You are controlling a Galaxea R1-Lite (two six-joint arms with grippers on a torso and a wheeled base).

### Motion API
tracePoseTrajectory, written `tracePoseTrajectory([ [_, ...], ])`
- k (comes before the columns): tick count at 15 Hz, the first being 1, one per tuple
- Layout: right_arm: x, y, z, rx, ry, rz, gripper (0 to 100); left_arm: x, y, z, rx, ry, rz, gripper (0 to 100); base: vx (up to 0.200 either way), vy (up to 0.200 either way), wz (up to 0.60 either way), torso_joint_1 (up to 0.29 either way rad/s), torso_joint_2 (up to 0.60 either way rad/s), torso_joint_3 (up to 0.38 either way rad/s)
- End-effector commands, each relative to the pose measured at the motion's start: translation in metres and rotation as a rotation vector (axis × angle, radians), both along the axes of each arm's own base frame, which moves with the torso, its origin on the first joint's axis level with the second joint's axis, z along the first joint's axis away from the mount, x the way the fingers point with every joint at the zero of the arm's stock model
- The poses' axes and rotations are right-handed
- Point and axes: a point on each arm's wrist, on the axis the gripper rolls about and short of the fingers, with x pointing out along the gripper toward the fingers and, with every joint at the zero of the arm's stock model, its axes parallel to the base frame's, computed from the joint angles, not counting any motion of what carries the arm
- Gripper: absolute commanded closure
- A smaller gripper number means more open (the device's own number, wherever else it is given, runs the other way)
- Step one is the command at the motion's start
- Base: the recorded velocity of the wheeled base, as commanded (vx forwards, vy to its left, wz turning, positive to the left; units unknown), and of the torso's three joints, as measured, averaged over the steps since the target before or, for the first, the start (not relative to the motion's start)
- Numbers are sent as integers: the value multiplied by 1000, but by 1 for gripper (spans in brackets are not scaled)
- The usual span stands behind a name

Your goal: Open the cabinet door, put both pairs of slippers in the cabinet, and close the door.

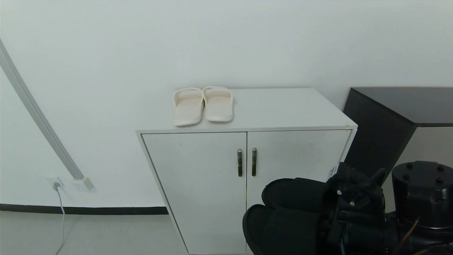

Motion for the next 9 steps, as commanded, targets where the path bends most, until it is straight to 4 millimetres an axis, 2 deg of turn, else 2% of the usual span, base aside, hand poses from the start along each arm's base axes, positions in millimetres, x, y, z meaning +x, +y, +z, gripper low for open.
tracePoseTrajectory([
  [1, 0, 1, -5, -19, 7, 7, 100, 0, 0, 0, 0, 1, 1, 0, 0, 0, 0, -188, 510, 320],
  [9, 0, 1, -6, -26, 9, 13, 100, 0, 0, 0, 4, 1, -2, 0, 0, 0, 0, -149, 478, 322],
])
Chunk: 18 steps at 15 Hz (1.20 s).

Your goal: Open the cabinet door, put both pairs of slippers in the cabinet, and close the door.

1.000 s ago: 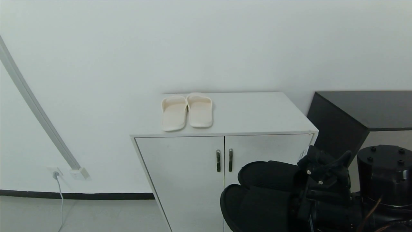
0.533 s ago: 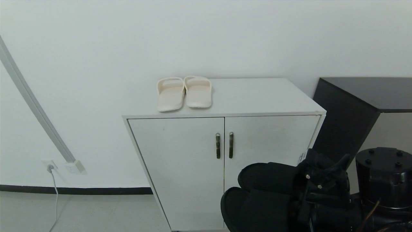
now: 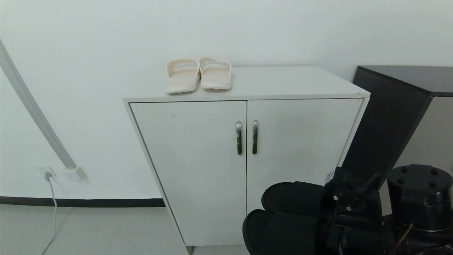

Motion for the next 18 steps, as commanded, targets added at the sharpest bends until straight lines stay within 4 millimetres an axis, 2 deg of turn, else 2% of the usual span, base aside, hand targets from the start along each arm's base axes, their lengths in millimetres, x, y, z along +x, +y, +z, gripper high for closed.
tracePoseTrajectory([
  [1, 0, 1, -1, -3, 2, 5, 100, 0, 0, 0, 1, 1, 2, 0, 0, 0, 0, -100, 461, 349],
  [8, -5, 3, -4, -14, 7, 24, 100, 0, 0, 2, -1, -8, 6, 0, 0, 0, 0, -59, 438, 373],
  [14, -5, 3, -5, -14, 10, 23, 100, 0, 0, 3, -10, -11, 0, 0, 0, 0, 0, 0, 19, 17],
  [15, -5, 3, -5, -14, 10, 23, 100, -5, 0, 22, -39, -62, -3, 0, 0, 0, 0, 0, 0, 0],
  [16, -5, 3, -5, -14, 10, 23, 100, -11, 0, 55, -112, -120, -10, 0, 0, 0, 0, -2, 203, 154],
  [17, -5, 3, -5, -15, 12, 24, 100, -11, 0, 80, -148, -129, -34, 0, 0, 0, 0, -2, 129, 80],
  [18, -5, 3, -5, -15, 12, 24, 100, -7, -1, 89, -150, -110, -70, 0, 0, 0, 0, 2, 80, 46],
])
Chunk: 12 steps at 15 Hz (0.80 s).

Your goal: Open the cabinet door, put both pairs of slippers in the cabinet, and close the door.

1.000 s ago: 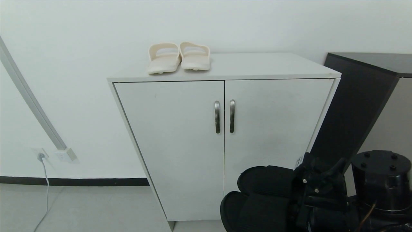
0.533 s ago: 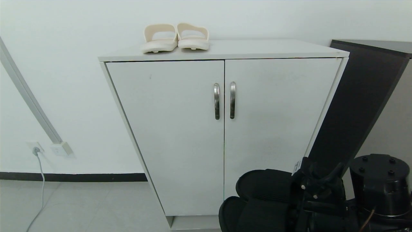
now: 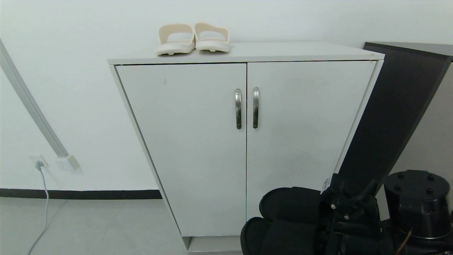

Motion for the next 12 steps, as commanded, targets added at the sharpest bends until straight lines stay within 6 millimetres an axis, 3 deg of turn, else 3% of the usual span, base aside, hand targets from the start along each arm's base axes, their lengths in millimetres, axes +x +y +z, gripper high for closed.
tracePoseTrajectory([
  [1, -1, 0, 1, 2, -3, 4, 100, 15, -1, 34, -27, 73, -102, 0, 0, 0, 0, 0, 0, 0],
  [7, -1, 0, -1, 9, -19, 4, 100, 65, -8, 49, -3, 241, -337, 0, 0, 0, 0, 0, 0, 0],
  [12, -1, -1, -3, 4, -13, 6, 100, 130, -21, 52, 164, 320, -507, 0, 0, 0, 0, 0, 0, 0],
])
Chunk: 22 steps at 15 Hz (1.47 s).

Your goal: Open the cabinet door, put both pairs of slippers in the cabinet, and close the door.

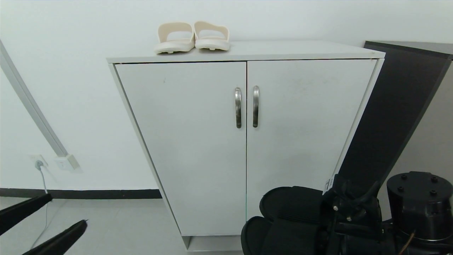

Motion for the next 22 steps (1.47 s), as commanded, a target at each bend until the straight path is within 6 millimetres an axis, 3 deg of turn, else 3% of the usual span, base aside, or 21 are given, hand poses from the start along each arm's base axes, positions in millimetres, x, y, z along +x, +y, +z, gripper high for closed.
tracePoseTrajectory([
  [1, 0, 0, -1, -2, 2, 1, 100, 44, -15, -2, 36, 90, -114, 0, 0, 0, 0, 0, 0, 0],
  [4, 0, 1, 0, -1, 1, 1, 100, 71, -30, 3, 34, 91, -185, 0, 0, 0, 0, 0, 0, 0],
  [8, 0, 0, 1, 4, -4, 1, 100, 90, -60, 15, -43, 76, -326, 0, 0, 0, 0, 0, 0, 0],
  [11, 0, 1, 0, 3, -3, 3, 100, 107, -89, 38, -126, 57, -416, 0, 0, 0, 0, 0, 0, 0],
  [14, -1, 1, 0, -3, -10, 11, 100, 123, -109, 47, -132, 42, -463, 0, 0, 0, 0, 0, 0, 0],
  [16, 3, 6, -8, -25, 10, 15, 100, 147, -126, 61, -145, 16, -471, 0, 0, 0, 0, 0, 0, 0],
  [22, 3, 6, -10, 2, -12, 19, 100, 188, -181, 70, -164, 10, -600, 0, 0, 0, 0, 0, 0, 0],
])
